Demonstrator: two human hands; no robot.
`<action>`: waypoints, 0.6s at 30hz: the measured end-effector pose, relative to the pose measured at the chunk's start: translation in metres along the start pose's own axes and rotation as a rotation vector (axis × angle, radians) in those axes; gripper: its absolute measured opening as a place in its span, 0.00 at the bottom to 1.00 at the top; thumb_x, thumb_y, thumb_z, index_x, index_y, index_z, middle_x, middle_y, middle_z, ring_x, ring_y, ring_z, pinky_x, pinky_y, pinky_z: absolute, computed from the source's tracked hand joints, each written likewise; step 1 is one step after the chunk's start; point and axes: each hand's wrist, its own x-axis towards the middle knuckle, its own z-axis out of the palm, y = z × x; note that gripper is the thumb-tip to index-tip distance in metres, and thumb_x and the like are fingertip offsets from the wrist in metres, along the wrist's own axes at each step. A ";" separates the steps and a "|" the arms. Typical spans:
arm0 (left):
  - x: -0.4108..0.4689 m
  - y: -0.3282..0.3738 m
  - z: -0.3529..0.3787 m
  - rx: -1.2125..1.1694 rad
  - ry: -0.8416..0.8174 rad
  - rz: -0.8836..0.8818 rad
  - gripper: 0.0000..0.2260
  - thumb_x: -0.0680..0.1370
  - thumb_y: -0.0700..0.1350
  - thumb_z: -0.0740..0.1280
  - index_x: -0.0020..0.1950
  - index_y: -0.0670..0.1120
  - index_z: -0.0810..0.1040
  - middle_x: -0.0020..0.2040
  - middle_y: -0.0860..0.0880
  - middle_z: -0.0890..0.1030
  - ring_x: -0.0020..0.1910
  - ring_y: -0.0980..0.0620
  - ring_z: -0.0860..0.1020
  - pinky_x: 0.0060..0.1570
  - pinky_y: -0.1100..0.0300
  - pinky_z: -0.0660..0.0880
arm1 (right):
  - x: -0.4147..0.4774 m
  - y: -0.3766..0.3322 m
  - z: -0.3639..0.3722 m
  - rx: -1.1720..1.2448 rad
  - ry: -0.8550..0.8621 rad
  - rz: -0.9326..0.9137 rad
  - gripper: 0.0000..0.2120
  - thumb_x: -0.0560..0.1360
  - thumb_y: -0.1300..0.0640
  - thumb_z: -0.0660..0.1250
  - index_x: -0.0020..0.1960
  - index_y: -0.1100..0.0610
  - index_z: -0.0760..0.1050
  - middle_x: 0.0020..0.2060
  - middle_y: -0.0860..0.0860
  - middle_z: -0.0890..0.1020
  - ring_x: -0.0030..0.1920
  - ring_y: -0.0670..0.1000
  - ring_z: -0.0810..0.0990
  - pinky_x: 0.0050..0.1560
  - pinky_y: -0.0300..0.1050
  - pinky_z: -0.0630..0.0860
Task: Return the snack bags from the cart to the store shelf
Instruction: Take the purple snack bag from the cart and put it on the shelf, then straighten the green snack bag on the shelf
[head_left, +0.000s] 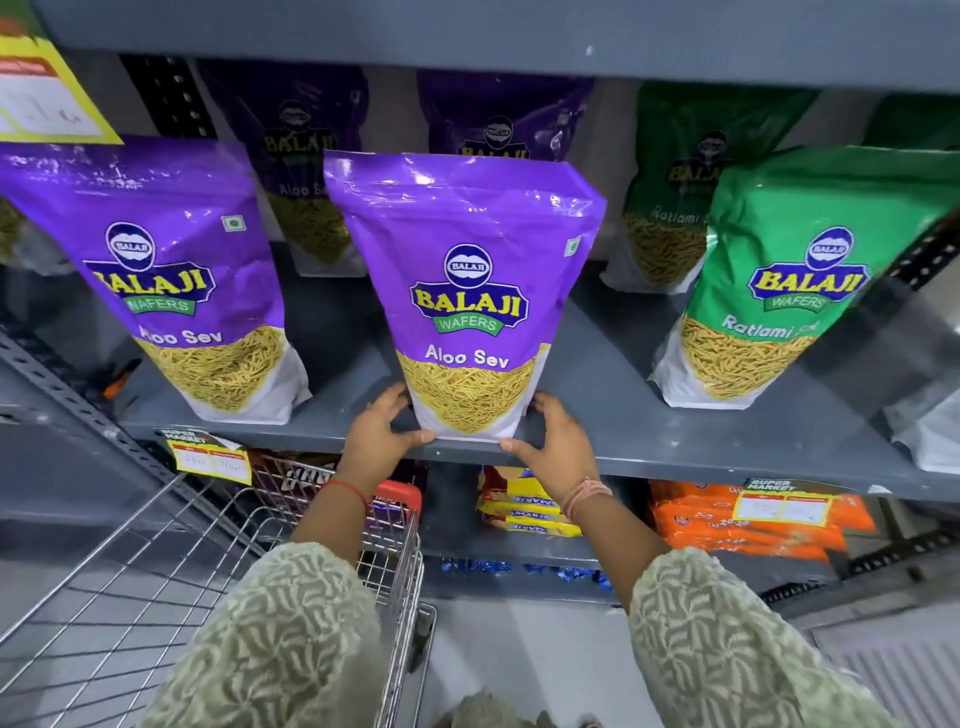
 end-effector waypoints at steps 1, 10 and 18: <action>-0.003 0.000 -0.001 0.007 -0.028 -0.001 0.36 0.66 0.33 0.73 0.71 0.46 0.63 0.68 0.45 0.72 0.69 0.48 0.67 0.71 0.47 0.62 | -0.003 0.002 -0.002 0.025 0.013 -0.014 0.35 0.65 0.55 0.75 0.66 0.52 0.62 0.65 0.53 0.73 0.65 0.55 0.70 0.68 0.51 0.67; -0.079 0.034 0.092 0.330 0.505 0.254 0.14 0.72 0.53 0.63 0.39 0.42 0.77 0.35 0.42 0.80 0.38 0.41 0.77 0.43 0.52 0.70 | -0.044 0.089 -0.105 0.118 0.503 -0.026 0.37 0.63 0.51 0.76 0.65 0.59 0.63 0.63 0.60 0.67 0.64 0.60 0.68 0.63 0.64 0.69; 0.013 0.137 0.238 -0.058 -0.098 0.062 0.39 0.67 0.45 0.75 0.73 0.46 0.58 0.74 0.45 0.63 0.70 0.53 0.63 0.66 0.65 0.60 | 0.040 0.148 -0.220 0.436 0.203 0.081 0.55 0.58 0.72 0.76 0.73 0.58 0.43 0.63 0.46 0.59 0.67 0.48 0.61 0.66 0.44 0.62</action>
